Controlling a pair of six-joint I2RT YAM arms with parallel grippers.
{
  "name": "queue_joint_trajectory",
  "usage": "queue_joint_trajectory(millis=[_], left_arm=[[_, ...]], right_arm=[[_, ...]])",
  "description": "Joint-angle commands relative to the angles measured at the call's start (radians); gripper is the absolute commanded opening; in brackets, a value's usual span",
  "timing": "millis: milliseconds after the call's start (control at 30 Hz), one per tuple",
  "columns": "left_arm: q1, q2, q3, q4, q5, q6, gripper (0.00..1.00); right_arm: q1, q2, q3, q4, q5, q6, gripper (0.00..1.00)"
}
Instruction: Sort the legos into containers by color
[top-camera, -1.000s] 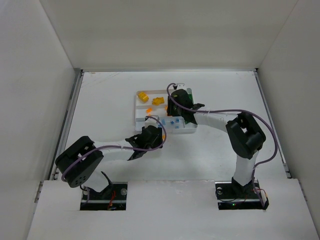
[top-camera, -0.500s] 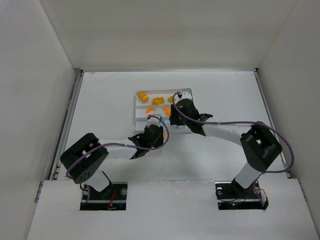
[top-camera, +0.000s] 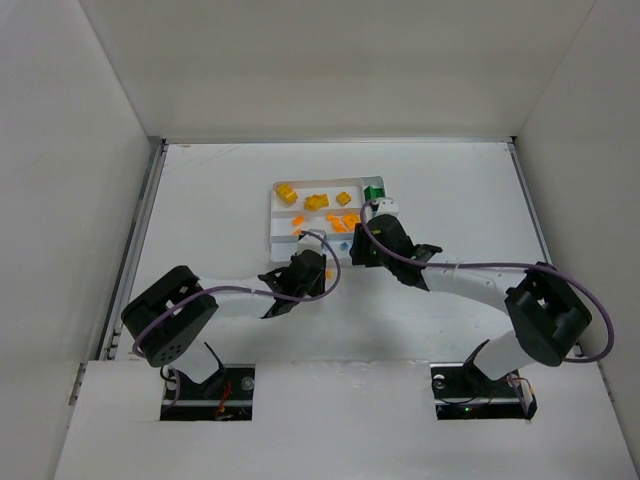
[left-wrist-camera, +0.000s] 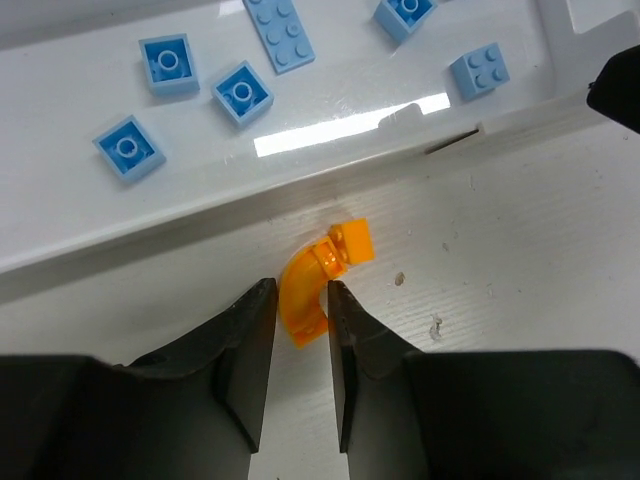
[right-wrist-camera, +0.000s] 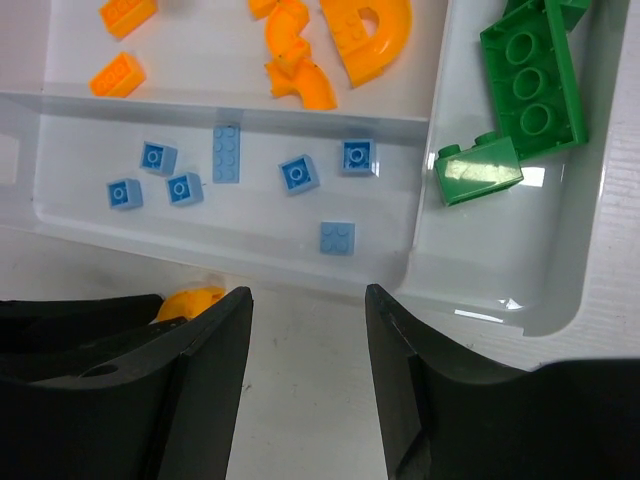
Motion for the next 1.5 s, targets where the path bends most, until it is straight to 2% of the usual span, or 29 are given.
queue_joint_trajectory(millis=[0, 133, 333, 533, 767, 900, 1167, 1467], left_arm=[[-0.025, 0.037, 0.014, -0.161, 0.022, 0.016, 0.24], [-0.045, 0.057, 0.046, -0.227, -0.033, 0.013, 0.23], [-0.063, 0.051, 0.052, -0.264, -0.122, 0.006, 0.14], [-0.091, -0.047, 0.045, -0.272, -0.184, -0.012, 0.09], [0.005, -0.294, 0.045, -0.274, -0.104, -0.043, 0.09], [0.108, -0.334, 0.063, -0.258, -0.07, -0.062, 0.1], [0.269, -0.173, 0.186, -0.122, -0.018, -0.064, 0.11], [0.383, 0.123, 0.345, -0.044, 0.017, -0.081, 0.12]], right_arm=[[0.003, -0.045, 0.003, 0.051, 0.02, 0.016, 0.55], [0.007, -0.065, 0.008, 0.039, 0.02, 0.003, 0.55], [0.006, -0.113, -0.038, 0.037, 0.027, 0.009, 0.55], [0.01, -0.166, -0.089, 0.033, 0.03, 0.024, 0.56], [0.023, -0.194, -0.107, 0.02, 0.033, 0.032, 0.56], [0.062, -0.168, -0.095, 0.014, 0.025, 0.015, 0.55], [0.157, -0.111, -0.078, 0.014, 0.033, -0.001, 0.54], [0.24, 0.01, -0.02, 0.01, 0.046, -0.003, 0.58]])
